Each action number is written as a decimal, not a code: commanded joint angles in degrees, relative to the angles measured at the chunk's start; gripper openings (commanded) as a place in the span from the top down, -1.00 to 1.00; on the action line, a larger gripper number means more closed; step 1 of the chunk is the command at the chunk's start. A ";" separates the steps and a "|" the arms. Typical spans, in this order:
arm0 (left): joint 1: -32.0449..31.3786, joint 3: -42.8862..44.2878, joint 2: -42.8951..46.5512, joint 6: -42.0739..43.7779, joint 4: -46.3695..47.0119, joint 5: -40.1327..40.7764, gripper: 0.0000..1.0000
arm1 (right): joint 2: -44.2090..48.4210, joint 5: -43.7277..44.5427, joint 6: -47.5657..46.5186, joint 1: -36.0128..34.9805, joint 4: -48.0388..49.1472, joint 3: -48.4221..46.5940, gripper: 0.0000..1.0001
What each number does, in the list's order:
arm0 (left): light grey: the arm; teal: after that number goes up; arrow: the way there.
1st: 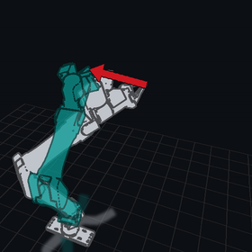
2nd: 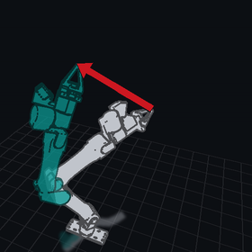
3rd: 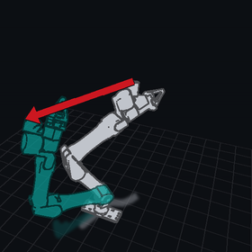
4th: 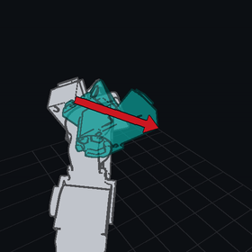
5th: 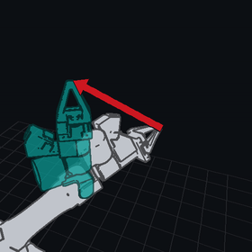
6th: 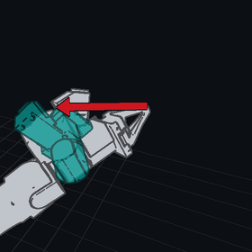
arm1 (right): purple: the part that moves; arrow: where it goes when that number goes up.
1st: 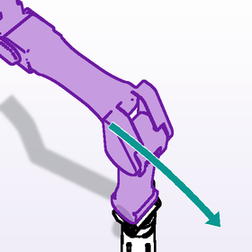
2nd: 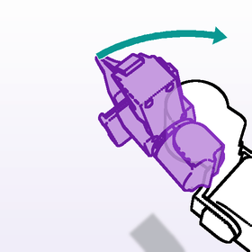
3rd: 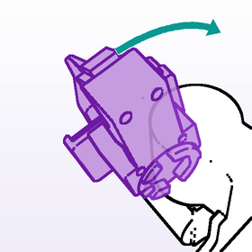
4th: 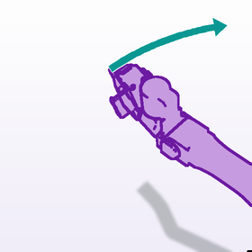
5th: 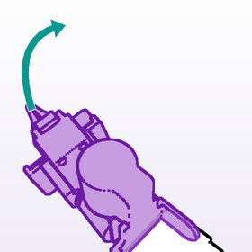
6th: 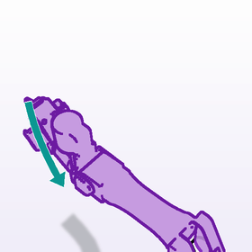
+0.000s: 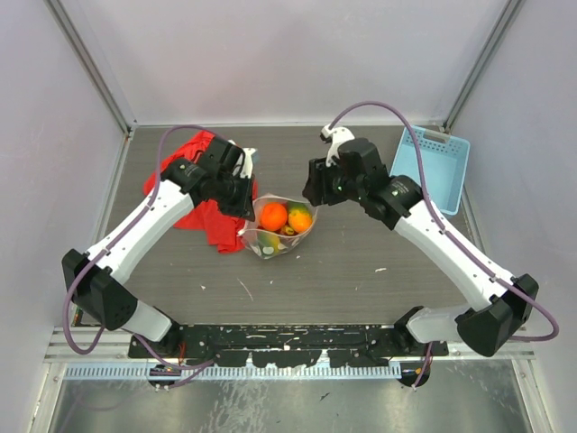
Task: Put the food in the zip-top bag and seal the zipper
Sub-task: Place the fake vegetable in the zipper food storage bag.
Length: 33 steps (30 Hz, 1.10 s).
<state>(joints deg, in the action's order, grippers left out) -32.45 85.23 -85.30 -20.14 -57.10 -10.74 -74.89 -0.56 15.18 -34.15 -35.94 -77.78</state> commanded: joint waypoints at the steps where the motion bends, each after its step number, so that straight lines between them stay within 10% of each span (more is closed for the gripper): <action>1: 0.37 2.83 0.05 -0.16 0.94 -0.03 1.00 | 2.84 0.65 -1.71 -4.91 3.95 -0.39 0.20; 33: 0.34 2.53 -0.17 -1.13 1.70 -1.21 1.00 | -2.98 -7.39 -5.37 -14.03 5.71 5.39 -0.53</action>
<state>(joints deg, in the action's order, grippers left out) -32.45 86.13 -86.00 -20.62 -57.23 -10.96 -78.81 -5.54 11.77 -47.79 -32.27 -70.89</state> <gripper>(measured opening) 0.007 0.760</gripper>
